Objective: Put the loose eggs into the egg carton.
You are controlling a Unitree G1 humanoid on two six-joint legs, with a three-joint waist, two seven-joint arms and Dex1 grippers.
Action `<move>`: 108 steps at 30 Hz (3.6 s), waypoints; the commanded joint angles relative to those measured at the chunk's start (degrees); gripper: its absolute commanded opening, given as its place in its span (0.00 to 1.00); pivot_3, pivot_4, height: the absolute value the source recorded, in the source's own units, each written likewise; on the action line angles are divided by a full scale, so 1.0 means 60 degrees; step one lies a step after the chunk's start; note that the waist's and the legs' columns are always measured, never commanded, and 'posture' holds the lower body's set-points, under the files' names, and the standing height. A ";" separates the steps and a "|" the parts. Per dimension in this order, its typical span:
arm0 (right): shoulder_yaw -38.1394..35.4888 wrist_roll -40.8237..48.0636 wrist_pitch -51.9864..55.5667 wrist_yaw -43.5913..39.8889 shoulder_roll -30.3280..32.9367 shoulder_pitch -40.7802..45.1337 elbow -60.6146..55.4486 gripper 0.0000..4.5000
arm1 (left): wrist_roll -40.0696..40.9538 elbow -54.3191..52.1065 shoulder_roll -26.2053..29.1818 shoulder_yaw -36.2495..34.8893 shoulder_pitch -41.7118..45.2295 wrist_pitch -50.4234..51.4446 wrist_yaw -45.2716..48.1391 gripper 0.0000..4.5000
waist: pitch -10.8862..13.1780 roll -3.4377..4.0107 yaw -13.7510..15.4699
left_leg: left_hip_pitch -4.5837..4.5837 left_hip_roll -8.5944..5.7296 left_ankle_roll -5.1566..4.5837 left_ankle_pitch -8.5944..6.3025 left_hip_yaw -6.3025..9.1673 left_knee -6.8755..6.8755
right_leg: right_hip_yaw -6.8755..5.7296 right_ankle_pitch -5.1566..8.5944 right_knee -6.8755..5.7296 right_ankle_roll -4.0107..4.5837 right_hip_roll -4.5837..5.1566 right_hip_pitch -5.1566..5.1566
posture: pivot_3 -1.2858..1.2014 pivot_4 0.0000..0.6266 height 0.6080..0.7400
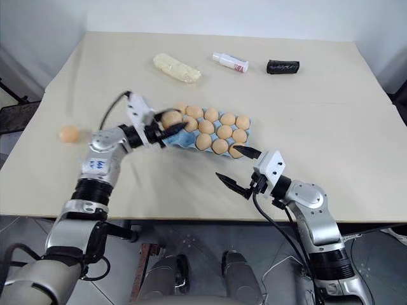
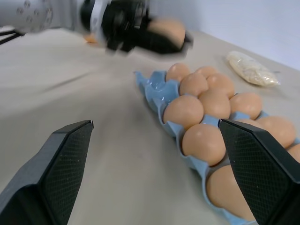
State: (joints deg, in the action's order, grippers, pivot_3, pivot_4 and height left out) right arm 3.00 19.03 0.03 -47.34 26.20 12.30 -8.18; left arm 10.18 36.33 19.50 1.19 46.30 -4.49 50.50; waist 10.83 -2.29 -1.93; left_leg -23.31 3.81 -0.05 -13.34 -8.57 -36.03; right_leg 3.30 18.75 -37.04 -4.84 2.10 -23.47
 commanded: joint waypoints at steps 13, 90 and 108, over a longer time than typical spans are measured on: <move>-0.0362 -0.0001 -0.0032 0.0449 0.0034 -0.0404 -0.0749 1.00 | -0.0421 0.0700 0.0086 -0.0047 0.0257 -0.0576 -0.0106 0.88 | 0.0000 0.0000 0.0014 | -0.0002 0.0025 -0.0031 -0.0013 0.0005 -0.0008 | -0.0001 0.0000 -0.0002 -0.0001 0.0011 0.0000 | 0.52 0.24 1.00; 0.0008 -0.0130 -0.0464 -0.0303 -0.0279 0.0521 0.0299 1.00 | -0.0109 0.0760 0.0979 -0.1285 -0.0226 -0.0848 -0.1242 0.39 | -0.0020 -0.0032 -0.0036 | 0.0000 0.0113 0.0043 -0.0023 -0.0158 -0.0018 | -0.0156 0.0012 0.0001 0.0032 0.0032 -0.0011 | 0.52 0.24 1.00; -0.0001 -0.0209 -0.0400 0.0257 -0.0279 0.0036 -0.0236 1.00 | -0.0380 0.1751 0.0760 -0.0895 0.0126 -0.1371 -0.0589 0.88 | -0.0020 -0.0032 0.0000 | 0.0005 0.0133 0.0036 -0.0032 -0.0114 -0.0031 | -0.0117 0.0010 -0.0014 0.0028 0.0005 -0.0024 | 0.52 0.24 1.00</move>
State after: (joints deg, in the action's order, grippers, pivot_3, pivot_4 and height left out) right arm 3.99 17.71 -2.21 -46.28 24.13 12.83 -6.71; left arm 8.18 46.34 23.16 -3.40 46.44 -11.52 47.60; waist 10.71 -2.48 -1.93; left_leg -23.28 4.61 0.16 -13.53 -9.24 -36.21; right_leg 2.60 18.81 -37.13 -4.67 2.14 -23.62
